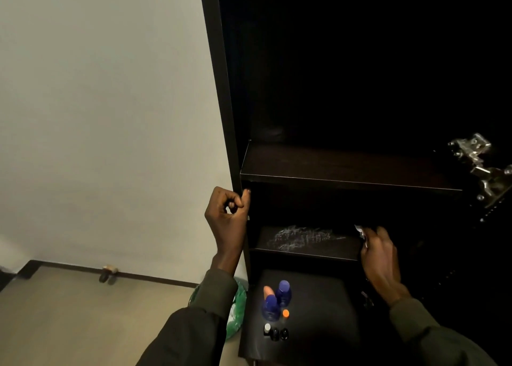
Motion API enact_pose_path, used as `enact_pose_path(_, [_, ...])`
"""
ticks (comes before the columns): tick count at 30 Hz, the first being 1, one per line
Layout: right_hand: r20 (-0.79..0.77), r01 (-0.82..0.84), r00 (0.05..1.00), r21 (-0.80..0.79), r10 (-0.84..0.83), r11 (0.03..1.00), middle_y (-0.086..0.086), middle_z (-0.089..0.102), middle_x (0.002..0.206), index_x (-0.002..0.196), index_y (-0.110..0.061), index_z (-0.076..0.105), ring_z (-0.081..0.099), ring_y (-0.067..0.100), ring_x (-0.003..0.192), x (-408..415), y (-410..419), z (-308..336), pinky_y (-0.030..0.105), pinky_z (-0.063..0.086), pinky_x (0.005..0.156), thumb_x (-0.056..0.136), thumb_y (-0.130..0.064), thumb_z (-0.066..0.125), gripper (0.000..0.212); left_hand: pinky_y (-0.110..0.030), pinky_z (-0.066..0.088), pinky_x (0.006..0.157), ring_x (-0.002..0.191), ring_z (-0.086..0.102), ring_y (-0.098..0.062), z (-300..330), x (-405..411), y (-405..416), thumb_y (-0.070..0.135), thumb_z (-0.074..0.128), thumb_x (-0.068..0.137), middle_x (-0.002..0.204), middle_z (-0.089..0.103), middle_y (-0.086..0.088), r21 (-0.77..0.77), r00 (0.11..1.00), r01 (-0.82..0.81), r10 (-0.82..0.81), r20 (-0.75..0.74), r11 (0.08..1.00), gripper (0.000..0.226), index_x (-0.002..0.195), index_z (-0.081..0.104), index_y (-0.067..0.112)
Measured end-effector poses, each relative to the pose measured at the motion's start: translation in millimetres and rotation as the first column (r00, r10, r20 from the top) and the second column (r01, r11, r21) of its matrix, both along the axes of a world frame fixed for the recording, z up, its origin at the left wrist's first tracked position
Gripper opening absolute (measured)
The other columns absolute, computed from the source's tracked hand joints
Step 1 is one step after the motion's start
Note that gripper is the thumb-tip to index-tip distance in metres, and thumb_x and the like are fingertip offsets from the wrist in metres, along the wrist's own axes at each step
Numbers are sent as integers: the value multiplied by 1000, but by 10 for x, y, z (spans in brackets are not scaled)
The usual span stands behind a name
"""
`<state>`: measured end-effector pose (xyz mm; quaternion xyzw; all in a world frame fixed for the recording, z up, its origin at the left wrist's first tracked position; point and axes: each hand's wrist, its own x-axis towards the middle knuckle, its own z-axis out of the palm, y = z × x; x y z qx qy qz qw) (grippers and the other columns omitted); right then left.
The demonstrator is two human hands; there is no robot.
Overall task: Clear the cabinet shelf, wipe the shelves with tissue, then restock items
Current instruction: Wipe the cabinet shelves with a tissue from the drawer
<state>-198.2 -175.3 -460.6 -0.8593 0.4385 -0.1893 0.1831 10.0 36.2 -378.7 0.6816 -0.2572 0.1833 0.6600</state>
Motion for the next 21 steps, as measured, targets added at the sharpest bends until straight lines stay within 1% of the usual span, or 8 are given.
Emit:
enact_pose_path(2, [-28, 9, 1000, 3, -8, 1000, 19, 46, 123, 128, -6, 60, 59, 39, 100, -12, -1, -27, 43, 55, 87, 84, 12, 57, 48, -16, 37, 60, 61, 42, -7, -15, 11, -9, -3, 72, 85, 68, 47, 1, 9, 1000, -2, 2, -8, 1000, 36, 66, 47, 14])
enact_pose_path(8, [-58, -15, 998, -124, 8, 992, 20, 60, 101, 116, -5, 70, 53, 37, 97, 38, -112, -163, 45, 49, 85, 75, 10, 68, 44, -18, 38, 59, 60, 43, -9, -24, 25, -29, -2, 71, 85, 67, 48, 1, 16, 1000, -18, 18, -8, 1000, 35, 66, 47, 14])
enact_pose_path(10, [-88, 21, 996, -97, -29, 995, 23, 57, 107, 117, -2, 68, 50, 37, 102, 84, -84, -189, 44, 48, 86, 82, -1, 68, 35, -21, 38, 58, 60, 43, -11, -31, 26, -34, -3, 71, 85, 67, 48, 0, 18, 1000, -18, 18, -6, 1000, 36, 66, 46, 14])
enact_pose_path(12, [-108, 47, 992, -105, -58, 993, 24, 52, 116, 123, -4, 63, 47, 37, 108, 142, 4, -243, 44, 46, 92, 89, -22, 66, 39, -22, 39, 58, 60, 43, -12, -37, 28, -35, -2, 71, 85, 67, 48, 0, 16, 1000, -14, 14, -4, 1000, 36, 66, 46, 15])
enact_pose_path(14, [-133, 27, 990, -83, -38, 996, 24, 45, 133, 135, -7, 52, 42, 36, 123, 202, 123, -303, 45, 40, 104, 95, -45, 52, 56, -21, 38, 59, 60, 43, -13, -39, 29, -37, -2, 71, 85, 67, 47, 1, 11, 1000, -15, 15, 2, 1000, 35, 66, 46, 15])
enact_pose_path(16, [-188, 18, 982, -82, -33, 996, 23, 31, 152, 147, -5, 36, 27, 35, 142, 248, 238, -375, 43, 23, 118, 96, -57, 32, 72, -20, 38, 59, 60, 43, -12, -40, 27, -41, -2, 71, 85, 67, 47, 2, 12, 1000, -18, 18, 0, 1000, 36, 66, 46, 15])
enact_pose_path(18, [-243, 20, 969, -116, -48, 993, 22, 21, 158, 150, -2, 28, 14, 33, 149, 302, 325, -392, 43, 11, 122, 94, -63, 16, 83, -17, 38, 59, 60, 43, -10, -34, 16, -43, -2, 71, 86, 68, 47, 1, 15, 1000, -18, 18, -6, 1000, 36, 66, 46, 15])
enact_pose_path(21, [-272, -20, 962, -93, -6, 995, 21, 14, 160, 151, -2, 24, 4, 32, 150, 474, 456, -359, 43, 4, 123, 93, -67, 3, 90, -14, 38, 60, 61, 42, -9, -38, 22, -48, -2, 71, 86, 68, 47, 0, 20, 1000, -18, 19, -13, 1000, 35, 67, 46, 14])
